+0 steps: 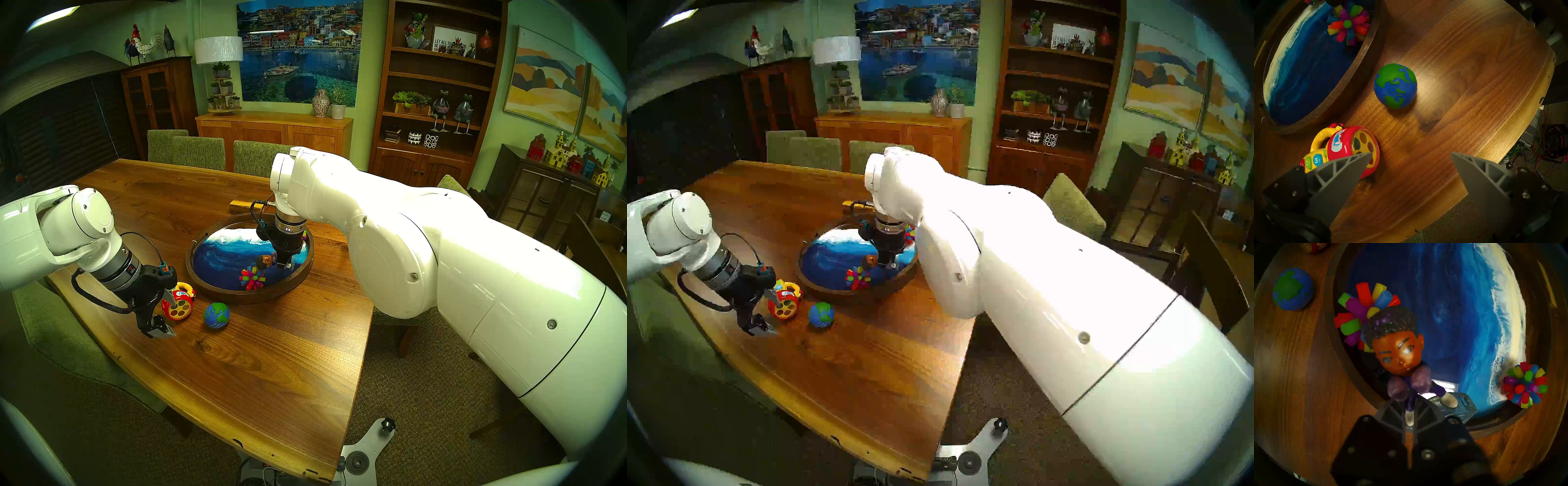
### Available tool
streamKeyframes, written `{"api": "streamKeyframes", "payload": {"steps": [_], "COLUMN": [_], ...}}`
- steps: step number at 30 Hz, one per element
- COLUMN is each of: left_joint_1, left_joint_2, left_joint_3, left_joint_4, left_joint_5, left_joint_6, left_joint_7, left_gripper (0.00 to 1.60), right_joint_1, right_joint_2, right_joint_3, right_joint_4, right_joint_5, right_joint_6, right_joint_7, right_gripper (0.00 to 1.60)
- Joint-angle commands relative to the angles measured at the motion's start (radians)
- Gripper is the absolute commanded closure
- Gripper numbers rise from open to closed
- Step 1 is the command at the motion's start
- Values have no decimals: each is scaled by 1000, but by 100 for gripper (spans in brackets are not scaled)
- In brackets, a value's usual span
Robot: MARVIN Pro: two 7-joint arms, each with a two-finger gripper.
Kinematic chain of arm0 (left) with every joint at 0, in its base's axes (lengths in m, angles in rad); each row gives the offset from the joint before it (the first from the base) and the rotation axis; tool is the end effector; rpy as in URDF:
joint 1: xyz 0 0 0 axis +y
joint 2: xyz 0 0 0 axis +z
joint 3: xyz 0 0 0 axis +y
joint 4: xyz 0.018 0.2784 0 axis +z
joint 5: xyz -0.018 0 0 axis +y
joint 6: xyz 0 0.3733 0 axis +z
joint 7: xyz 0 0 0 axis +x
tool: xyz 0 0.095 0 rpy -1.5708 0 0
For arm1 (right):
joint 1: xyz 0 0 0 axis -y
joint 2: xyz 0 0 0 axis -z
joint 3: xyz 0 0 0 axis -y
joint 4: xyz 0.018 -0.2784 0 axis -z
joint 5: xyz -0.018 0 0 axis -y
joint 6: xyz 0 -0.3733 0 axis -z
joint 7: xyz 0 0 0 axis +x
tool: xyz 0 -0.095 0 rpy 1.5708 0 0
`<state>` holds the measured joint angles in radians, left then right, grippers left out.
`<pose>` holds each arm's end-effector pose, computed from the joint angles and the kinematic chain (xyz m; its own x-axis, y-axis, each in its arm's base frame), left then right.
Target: Put toys in center tray
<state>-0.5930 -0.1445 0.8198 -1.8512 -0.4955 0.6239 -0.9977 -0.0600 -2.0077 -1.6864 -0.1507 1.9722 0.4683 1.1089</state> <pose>0.4073 0.1358 -0.1642 0.3354 -0.9153 0.2229 -0.9293 -0.3603 -0.0809 0.6019 0.2842 -0.1839 0.1036 0.9792 0.1744 0.9829 -0.1277 0.1330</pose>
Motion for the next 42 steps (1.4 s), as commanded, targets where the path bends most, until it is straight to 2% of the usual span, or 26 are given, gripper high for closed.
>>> {"api": "streamKeyframes", "payload": {"steps": [1,2,3,5,9,12,19,28,36,42], "left_joint_1": [-19,-19,-19,-19,-20,-20,-22,-25,-28,-30], "left_joint_2": [-5,-5,-5,-5,-6,-6,-6,-6,-5,-4], "left_joint_3": [-18,-18,-18,-18,-19,-19,-21,-24,-26,-27], "left_joint_4": [2,2,2,2,2,2,2,2,1,1], "left_joint_5": [0,0,0,0,0,-1,-1,-2,-3,-3], "left_joint_6": [-1,-1,-1,-1,-2,-2,-3,-2,0,2], "left_joint_7": [3,3,3,4,5,5,6,6,5,3], "left_gripper": [0,0,0,0,0,0,0,0,0,0], "right_joint_1": [15,15,13,12,16,20,55,104,164,192], "right_joint_2": [1,1,1,1,1,1,4,33,60,81], "right_joint_3": [8,8,11,14,19,20,18,-8,-45,-56], "right_joint_4": [25,25,25,25,25,25,25,22,-6,-29], "right_joint_5": [7,7,11,13,19,21,21,6,-24,-31], "right_joint_6": [0,0,0,0,0,0,2,21,56,62], "right_joint_7": [-29,-29,-37,-44,-56,-61,-59,-3,147,259], "right_gripper": [61,61,42,24,10,6,6,11,14,9]}}
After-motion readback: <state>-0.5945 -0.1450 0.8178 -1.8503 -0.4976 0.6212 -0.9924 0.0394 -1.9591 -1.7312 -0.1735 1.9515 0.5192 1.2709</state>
